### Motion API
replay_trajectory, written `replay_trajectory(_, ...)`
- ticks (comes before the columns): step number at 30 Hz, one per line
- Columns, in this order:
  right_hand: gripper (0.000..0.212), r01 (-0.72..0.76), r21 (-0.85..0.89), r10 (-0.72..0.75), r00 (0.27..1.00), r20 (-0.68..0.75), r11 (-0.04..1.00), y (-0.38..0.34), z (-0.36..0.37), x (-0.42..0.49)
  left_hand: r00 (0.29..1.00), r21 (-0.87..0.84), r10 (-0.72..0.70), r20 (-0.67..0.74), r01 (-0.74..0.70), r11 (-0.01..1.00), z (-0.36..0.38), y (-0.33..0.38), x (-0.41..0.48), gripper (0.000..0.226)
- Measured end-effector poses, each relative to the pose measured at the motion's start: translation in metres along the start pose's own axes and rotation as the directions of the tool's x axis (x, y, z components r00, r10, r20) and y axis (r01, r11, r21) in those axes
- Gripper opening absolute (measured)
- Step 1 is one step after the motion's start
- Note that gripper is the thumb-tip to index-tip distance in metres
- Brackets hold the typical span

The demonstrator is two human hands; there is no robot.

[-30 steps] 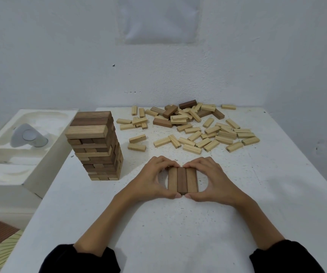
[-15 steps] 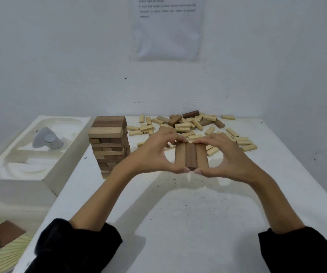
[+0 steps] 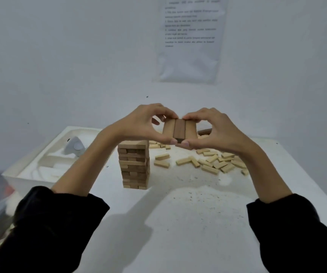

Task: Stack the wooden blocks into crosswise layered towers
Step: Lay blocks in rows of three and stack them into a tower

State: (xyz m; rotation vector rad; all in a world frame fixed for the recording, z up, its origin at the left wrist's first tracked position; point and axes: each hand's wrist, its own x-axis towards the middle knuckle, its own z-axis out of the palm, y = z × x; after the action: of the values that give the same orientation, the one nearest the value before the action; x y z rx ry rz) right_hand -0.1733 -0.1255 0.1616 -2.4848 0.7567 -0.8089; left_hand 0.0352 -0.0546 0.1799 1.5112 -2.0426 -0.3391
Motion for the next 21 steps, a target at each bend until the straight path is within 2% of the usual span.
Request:
replay_trajectory(10, 0.060, 0.022, 0.010, -0.022, 0.995, 0.092, 1.000, -0.028, 0.055, 0.059, 0.983, 0.016, -0.183, 0.023, 0.183, 0.983, -0.044, -0.055, -0.029, 0.072)
replay_trajectory(21, 0.064, -0.009, -0.042, 0.015, 0.989, 0.148, 0.999, -0.033, 0.076, 0.064, 0.971, -0.017, -0.233, 0.049, 0.234, 0.972, -0.039, -0.080, -0.041, 0.075)
